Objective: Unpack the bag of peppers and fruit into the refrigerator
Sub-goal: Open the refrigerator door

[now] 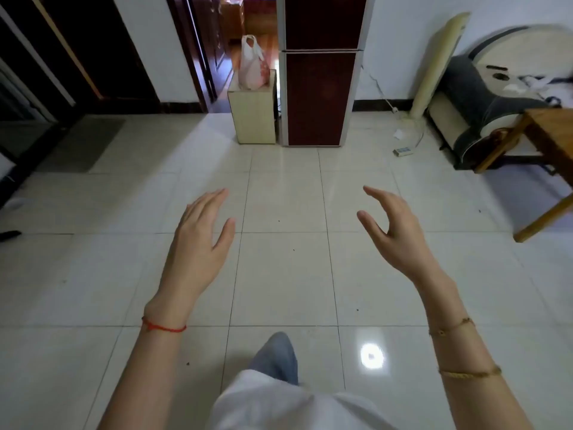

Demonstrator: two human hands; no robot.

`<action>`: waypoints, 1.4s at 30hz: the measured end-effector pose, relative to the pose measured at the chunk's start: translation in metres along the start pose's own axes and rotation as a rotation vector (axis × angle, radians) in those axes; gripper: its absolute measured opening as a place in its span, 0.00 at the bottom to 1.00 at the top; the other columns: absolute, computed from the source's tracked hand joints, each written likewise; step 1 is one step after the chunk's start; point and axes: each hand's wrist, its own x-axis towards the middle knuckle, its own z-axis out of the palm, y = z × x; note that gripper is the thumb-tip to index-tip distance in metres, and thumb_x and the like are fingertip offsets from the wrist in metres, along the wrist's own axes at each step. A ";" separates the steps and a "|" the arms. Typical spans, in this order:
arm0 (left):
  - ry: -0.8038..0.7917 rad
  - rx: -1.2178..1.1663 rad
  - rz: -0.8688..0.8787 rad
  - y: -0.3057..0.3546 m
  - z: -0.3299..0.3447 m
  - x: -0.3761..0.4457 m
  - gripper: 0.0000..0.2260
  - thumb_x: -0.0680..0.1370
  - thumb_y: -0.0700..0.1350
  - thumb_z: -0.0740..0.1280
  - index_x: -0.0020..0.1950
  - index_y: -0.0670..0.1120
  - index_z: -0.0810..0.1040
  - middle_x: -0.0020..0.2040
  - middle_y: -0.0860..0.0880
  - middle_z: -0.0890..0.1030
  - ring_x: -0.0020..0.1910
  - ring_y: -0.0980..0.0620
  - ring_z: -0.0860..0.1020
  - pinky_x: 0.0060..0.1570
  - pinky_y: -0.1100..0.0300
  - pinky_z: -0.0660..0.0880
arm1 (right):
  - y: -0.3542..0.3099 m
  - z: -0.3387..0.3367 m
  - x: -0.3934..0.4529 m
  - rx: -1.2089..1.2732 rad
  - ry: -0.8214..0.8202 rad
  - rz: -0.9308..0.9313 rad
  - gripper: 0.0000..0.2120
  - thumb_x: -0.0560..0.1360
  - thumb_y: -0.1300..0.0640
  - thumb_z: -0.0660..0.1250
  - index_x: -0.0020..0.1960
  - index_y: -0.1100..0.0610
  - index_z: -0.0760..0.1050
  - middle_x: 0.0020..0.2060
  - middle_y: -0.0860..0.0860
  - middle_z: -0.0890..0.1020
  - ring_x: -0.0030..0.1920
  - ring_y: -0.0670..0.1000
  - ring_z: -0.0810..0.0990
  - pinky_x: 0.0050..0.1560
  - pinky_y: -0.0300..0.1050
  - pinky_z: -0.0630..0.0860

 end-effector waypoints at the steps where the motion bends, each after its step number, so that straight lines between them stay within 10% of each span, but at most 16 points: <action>1: 0.017 -0.006 -0.009 -0.003 0.003 0.008 0.21 0.82 0.46 0.60 0.75 0.47 0.65 0.74 0.48 0.68 0.73 0.52 0.64 0.74 0.47 0.62 | 0.004 0.003 0.008 0.005 0.011 0.002 0.23 0.80 0.48 0.62 0.72 0.56 0.68 0.67 0.49 0.75 0.70 0.49 0.69 0.68 0.38 0.61; 42: -0.018 0.031 -0.076 -0.164 0.165 0.713 0.22 0.81 0.47 0.61 0.75 0.48 0.65 0.74 0.50 0.69 0.73 0.54 0.65 0.68 0.65 0.58 | 0.176 0.172 0.723 0.099 -0.076 0.040 0.21 0.80 0.50 0.63 0.72 0.53 0.69 0.67 0.47 0.75 0.68 0.47 0.70 0.66 0.37 0.63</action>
